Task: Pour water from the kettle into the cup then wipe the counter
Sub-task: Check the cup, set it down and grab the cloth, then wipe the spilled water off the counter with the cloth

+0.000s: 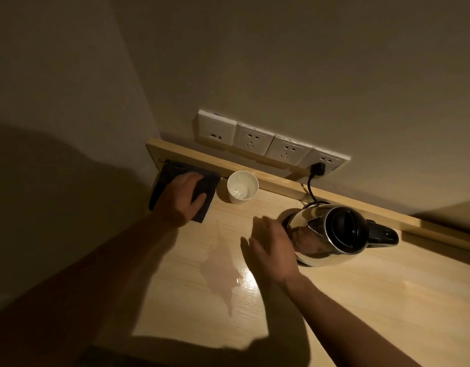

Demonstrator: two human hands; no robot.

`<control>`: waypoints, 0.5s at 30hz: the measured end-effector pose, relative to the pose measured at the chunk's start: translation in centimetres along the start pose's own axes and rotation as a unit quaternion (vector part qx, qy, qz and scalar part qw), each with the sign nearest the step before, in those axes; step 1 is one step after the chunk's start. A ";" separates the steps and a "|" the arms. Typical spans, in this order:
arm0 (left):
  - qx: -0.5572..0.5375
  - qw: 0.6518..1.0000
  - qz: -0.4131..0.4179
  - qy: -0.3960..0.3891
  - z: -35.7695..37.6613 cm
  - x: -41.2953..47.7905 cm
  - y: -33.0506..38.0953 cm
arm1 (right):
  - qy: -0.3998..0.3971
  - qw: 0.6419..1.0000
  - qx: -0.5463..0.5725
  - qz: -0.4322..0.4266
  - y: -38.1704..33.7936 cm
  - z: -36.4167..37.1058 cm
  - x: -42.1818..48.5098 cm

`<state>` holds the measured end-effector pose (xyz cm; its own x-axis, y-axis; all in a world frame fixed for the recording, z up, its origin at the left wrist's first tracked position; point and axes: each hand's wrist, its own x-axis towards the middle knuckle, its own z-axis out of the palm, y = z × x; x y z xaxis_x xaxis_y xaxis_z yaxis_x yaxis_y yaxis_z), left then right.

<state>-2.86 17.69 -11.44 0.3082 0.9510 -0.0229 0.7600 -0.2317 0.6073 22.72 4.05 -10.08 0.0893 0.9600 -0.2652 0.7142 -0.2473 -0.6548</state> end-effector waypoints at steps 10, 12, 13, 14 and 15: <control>0.203 0.976 0.065 -0.049 2.4 -0.5 -4.3 | -0.071 0.959 -0.270 -0.056 6.9 3.0 -6.3; 0.233 0.969 0.064 -0.054 2.9 0.0 -5.1 | -0.093 0.952 -0.288 -0.056 7.2 3.6 -6.6; 0.243 0.966 0.069 -0.053 3.2 0.1 -5.6 | -0.096 0.949 -0.294 -0.056 7.4 3.8 -6.8; 0.250 0.964 0.075 -0.047 3.5 0.2 -6.0 | -0.092 0.948 -0.299 -0.056 7.5 4.1 -6.9; 0.254 0.963 0.079 -0.043 3.7 0.2 -6.3 | -0.086 0.947 -0.303 -0.056 7.6 4.3 -7.0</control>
<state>-5.48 18.57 -18.22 0.4725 0.8804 -0.0401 0.8749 -0.4631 0.1417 24.56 -5.11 -16.25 -0.0872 0.9277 -0.3630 0.9847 0.0251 -0.1723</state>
